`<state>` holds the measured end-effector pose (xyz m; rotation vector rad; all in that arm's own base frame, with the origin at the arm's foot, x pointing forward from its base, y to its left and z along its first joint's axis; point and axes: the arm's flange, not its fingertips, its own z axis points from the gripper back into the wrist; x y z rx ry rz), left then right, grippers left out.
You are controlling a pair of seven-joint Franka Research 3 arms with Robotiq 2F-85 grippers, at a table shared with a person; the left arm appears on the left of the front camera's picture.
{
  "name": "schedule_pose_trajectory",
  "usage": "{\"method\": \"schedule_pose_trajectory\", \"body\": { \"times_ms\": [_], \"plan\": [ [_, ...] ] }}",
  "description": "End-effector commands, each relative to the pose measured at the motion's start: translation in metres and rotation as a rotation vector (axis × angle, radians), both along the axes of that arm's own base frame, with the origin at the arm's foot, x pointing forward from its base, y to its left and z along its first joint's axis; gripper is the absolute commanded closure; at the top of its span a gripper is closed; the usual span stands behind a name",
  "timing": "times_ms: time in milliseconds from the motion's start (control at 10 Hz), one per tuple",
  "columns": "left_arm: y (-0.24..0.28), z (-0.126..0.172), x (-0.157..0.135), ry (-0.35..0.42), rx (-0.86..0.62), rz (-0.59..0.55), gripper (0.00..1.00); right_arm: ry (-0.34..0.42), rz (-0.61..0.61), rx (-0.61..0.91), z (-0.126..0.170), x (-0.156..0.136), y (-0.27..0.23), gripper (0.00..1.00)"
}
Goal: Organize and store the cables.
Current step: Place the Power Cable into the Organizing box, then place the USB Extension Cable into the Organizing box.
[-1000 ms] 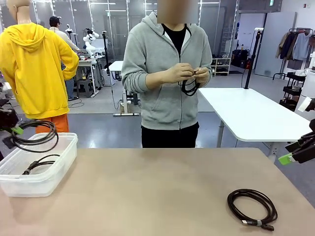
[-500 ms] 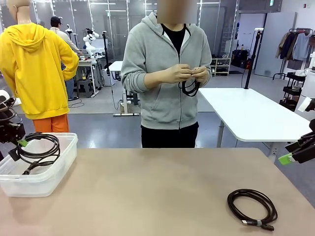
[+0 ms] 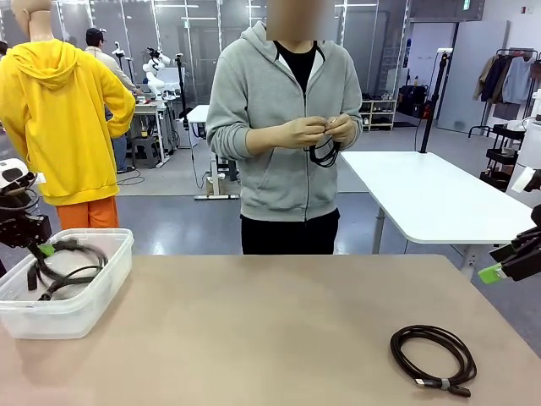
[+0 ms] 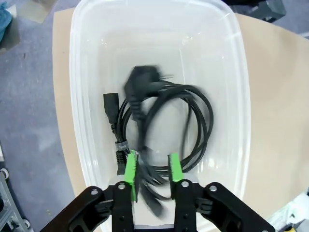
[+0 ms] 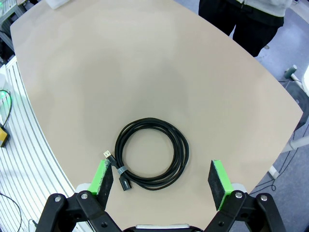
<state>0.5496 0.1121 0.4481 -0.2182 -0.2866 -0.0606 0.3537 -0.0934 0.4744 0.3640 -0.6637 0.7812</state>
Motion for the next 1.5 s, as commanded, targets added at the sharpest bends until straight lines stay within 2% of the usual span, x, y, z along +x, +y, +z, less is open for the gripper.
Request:
{"method": "schedule_pose_trajectory", "body": {
  "times_ms": [0,100,400,500,600,1400],
  "plan": [
    [-0.004,0.001,-0.009,-0.004,0.033,0.022,0.44,0.008,-0.009,0.014,0.001,-0.001,0.001,0.00],
    [-0.007,0.006,-0.012,-0.008,0.032,0.029,0.35,0.008,-0.009,0.014,0.001,-0.001,0.001,0.00],
    [-0.019,0.023,-0.015,-0.033,0.074,0.046,0.00,0.008,-0.009,0.014,0.001,-0.001,0.001,0.00],
    [-0.026,0.027,-0.017,-0.033,0.078,0.065,0.00,0.008,-0.009,0.014,0.001,-0.001,0.001,0.00],
    [-0.012,0.022,-0.007,-0.020,0.036,0.018,0.00,0.008,-0.009,0.014,0.001,-0.001,0.001,0.00],
    [-0.012,0.022,-0.007,-0.020,0.036,0.018,0.00,0.008,-0.009,0.014,0.001,-0.001,0.001,0.00]
  ]
}}
